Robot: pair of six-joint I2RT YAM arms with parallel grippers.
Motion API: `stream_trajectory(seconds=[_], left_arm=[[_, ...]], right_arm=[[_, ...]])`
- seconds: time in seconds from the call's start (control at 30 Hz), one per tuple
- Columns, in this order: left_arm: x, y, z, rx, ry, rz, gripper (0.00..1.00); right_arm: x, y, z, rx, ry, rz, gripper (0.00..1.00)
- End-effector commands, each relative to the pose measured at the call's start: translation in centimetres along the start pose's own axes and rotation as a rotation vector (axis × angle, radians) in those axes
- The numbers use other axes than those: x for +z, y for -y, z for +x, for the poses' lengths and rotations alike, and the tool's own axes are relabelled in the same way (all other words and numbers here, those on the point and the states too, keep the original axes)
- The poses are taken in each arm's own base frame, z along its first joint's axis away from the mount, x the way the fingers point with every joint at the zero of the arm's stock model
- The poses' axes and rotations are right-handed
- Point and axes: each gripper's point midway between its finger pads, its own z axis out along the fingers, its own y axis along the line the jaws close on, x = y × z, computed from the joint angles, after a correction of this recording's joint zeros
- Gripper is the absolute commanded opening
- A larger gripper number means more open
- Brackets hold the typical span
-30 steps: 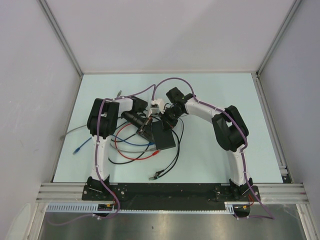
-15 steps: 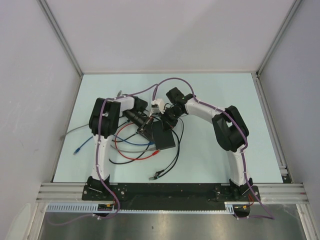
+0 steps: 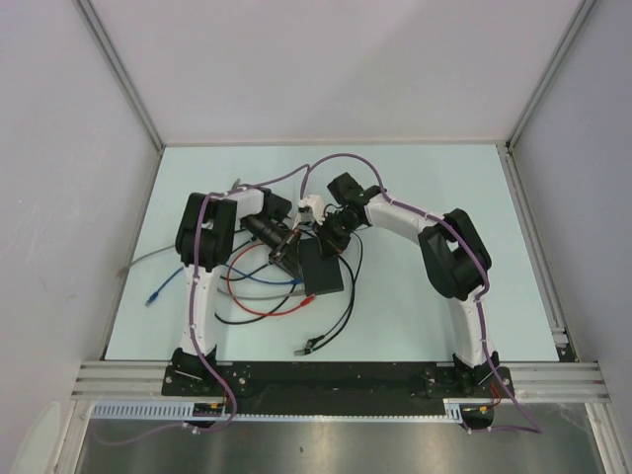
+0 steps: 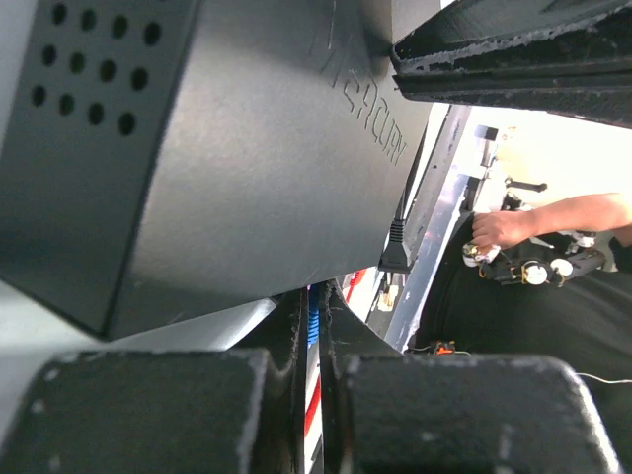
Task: Pull the plug from the switch port
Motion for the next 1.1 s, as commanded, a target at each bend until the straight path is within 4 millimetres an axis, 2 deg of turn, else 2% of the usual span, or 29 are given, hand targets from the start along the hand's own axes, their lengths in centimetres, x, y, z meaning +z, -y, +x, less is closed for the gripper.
stream_trajectory(seconds=[0.0, 0.07, 0.17, 0.23, 0.3, 0.33, 0.43, 0.5, 0.63, 0.7, 0.77, 0.9, 0.97, 1.07], left_arm=[[0.0, -1.2, 0.9, 0.034, -0.009, -0.001, 0.0], [0.4, -0.7, 2.3, 0.02, -0.015, 0.013, 0.0], [-0.1, -0.5, 2.5, 0.035, 0.001, 0.0, 0.0], [-0.9, -0.7, 1.9, 0.04, 0.018, -0.018, 0.0], [-2.2, -1.0, 0.7, 0.055, 0.026, -0.055, 0.0], [-3.6, -1.4, -0.5, 0.073, 0.055, -0.079, 0.0], [-5.0, -2.2, -1.0, 0.05, 0.065, -0.097, 0.0], [-4.6, -2.2, -0.4, 0.039, 0.047, -0.082, 0.0], [-2.4, -1.8, 2.6, 0.0, -0.008, -0.037, 0.0], [-2.2, -1.8, 2.8, 0.014, 0.002, -0.043, 0.0], [-3.3, -1.7, 2.2, 0.029, 0.029, -0.073, 0.0], [-7.1, -1.1, -1.0, 0.078, 0.104, -0.136, 0.0], [-8.5, -1.1, -1.8, 0.091, 0.123, -0.165, 0.0], [-9.2, -0.9, -2.3, 0.112, 0.12, -0.178, 0.0]], right_arm=[[1.8, 1.2, 5.8, 0.035, -0.185, 0.052, 0.0], [1.9, 1.3, 5.9, 0.037, -0.187, 0.051, 0.0], [1.8, 1.4, 6.0, 0.041, -0.188, 0.053, 0.0], [1.8, 1.5, 5.9, 0.043, -0.187, 0.053, 0.0], [1.9, 1.4, 6.0, 0.043, -0.191, 0.048, 0.0], [1.9, 1.4, 5.9, 0.042, -0.189, 0.047, 0.0], [1.9, 1.3, 6.0, 0.044, -0.191, 0.044, 0.0], [1.9, 1.4, 6.0, 0.044, -0.189, 0.047, 0.0], [1.8, 1.5, 5.9, 0.043, -0.186, 0.053, 0.0], [1.8, 1.5, 6.0, 0.044, -0.188, 0.056, 0.0], [1.7, 1.7, 6.0, 0.046, -0.189, 0.06, 0.0], [1.8, 1.7, 6.0, 0.046, -0.191, 0.055, 0.0], [1.9, 1.6, 6.0, 0.044, -0.194, 0.053, 0.0], [1.9, 1.6, 6.0, 0.044, -0.193, 0.053, 0.0]])
